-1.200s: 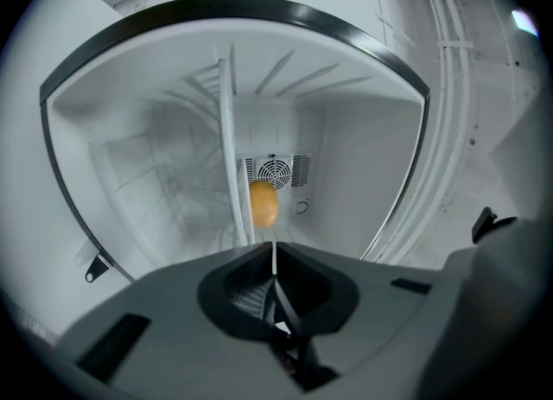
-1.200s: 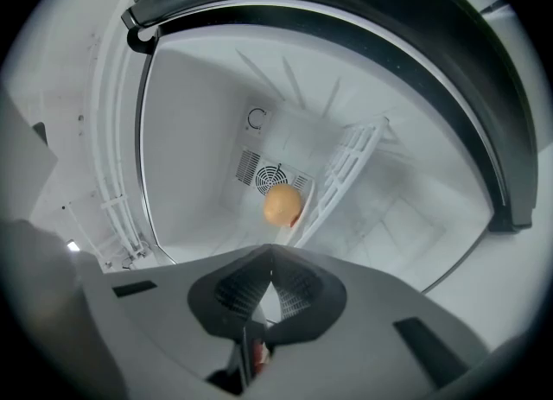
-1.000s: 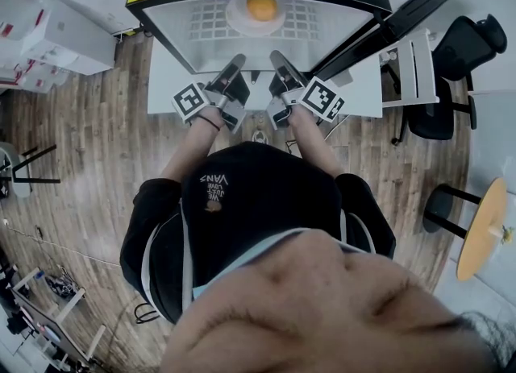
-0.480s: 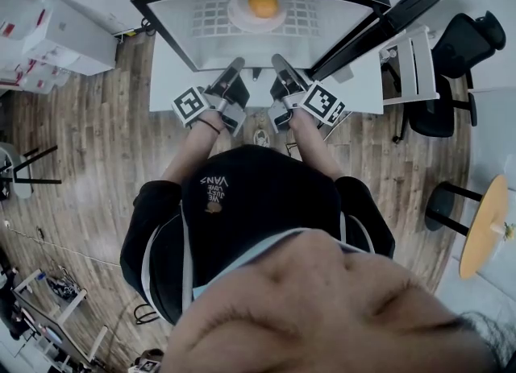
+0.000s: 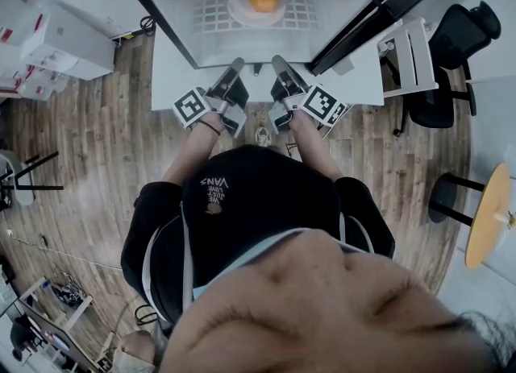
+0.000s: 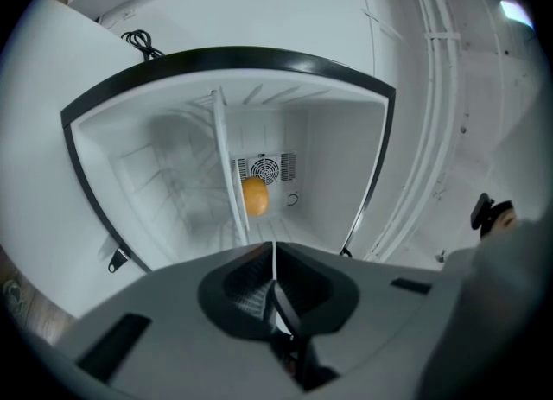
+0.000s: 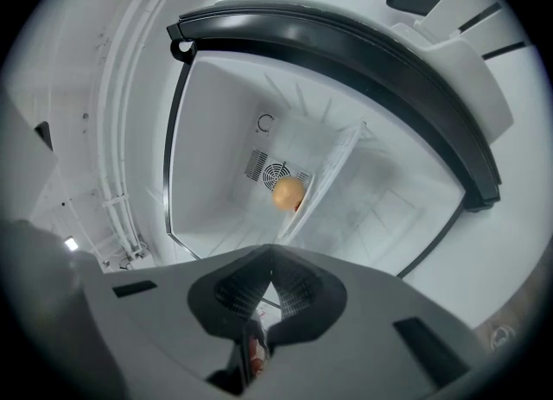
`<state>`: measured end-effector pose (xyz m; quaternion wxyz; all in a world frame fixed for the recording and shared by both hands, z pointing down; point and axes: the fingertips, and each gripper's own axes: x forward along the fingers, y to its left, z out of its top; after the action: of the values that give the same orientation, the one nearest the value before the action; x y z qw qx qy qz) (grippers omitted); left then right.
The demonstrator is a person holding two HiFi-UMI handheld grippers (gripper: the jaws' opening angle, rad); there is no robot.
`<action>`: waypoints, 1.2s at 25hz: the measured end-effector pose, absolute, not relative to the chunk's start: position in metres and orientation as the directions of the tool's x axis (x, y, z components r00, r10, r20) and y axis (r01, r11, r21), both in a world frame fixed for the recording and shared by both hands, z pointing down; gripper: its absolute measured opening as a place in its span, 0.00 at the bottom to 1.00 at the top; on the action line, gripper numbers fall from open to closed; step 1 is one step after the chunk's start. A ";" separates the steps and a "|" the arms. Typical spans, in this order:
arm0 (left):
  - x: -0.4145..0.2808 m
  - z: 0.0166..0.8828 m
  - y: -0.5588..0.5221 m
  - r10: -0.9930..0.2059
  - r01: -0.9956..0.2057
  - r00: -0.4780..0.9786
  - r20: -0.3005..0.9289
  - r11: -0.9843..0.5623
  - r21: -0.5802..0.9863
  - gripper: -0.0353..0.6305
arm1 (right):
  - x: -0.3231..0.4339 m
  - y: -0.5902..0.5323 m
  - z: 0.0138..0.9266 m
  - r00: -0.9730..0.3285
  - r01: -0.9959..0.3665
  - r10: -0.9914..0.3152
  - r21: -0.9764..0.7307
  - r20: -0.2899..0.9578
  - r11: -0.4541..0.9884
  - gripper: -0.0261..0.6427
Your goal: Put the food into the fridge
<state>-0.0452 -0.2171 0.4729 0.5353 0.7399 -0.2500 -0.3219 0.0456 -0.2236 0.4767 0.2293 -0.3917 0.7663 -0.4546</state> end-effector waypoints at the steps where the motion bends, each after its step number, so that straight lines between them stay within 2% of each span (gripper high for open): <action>1: -0.046 0.472 -0.215 -0.711 -0.029 0.671 -0.212 -0.310 0.950 0.09 | 0.045 -0.222 0.476 -0.585 -0.395 -0.811 -0.875 0.003 0.282 0.06; 15: -0.055 0.464 -0.193 -0.661 -0.140 0.722 -0.203 -0.427 0.893 0.09 | 0.039 -0.196 0.472 -0.545 -0.552 -0.839 -0.760 0.019 0.342 0.06; 22: -0.063 0.472 -0.186 -0.653 -0.230 0.742 -0.152 -0.461 0.857 0.09 | 0.037 -0.191 0.473 -0.523 -0.649 -0.851 -0.668 0.045 0.363 0.06; 25: -0.066 0.474 -0.188 -0.648 -0.295 0.751 -0.127 -0.502 0.813 0.09 | 0.038 -0.190 0.475 -0.514 -0.667 -0.856 -0.652 0.054 0.360 0.06; 30: -0.066 0.475 -0.187 -0.642 -0.330 0.760 -0.104 -0.519 0.789 0.09 | 0.042 -0.188 0.477 -0.508 -0.689 -0.858 -0.631 0.069 0.357 0.06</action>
<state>-0.0659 -0.1870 0.4751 0.3985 0.8493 -0.2861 -0.1953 0.0424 -0.1884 0.4773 0.1380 -0.4763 0.8122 -0.3073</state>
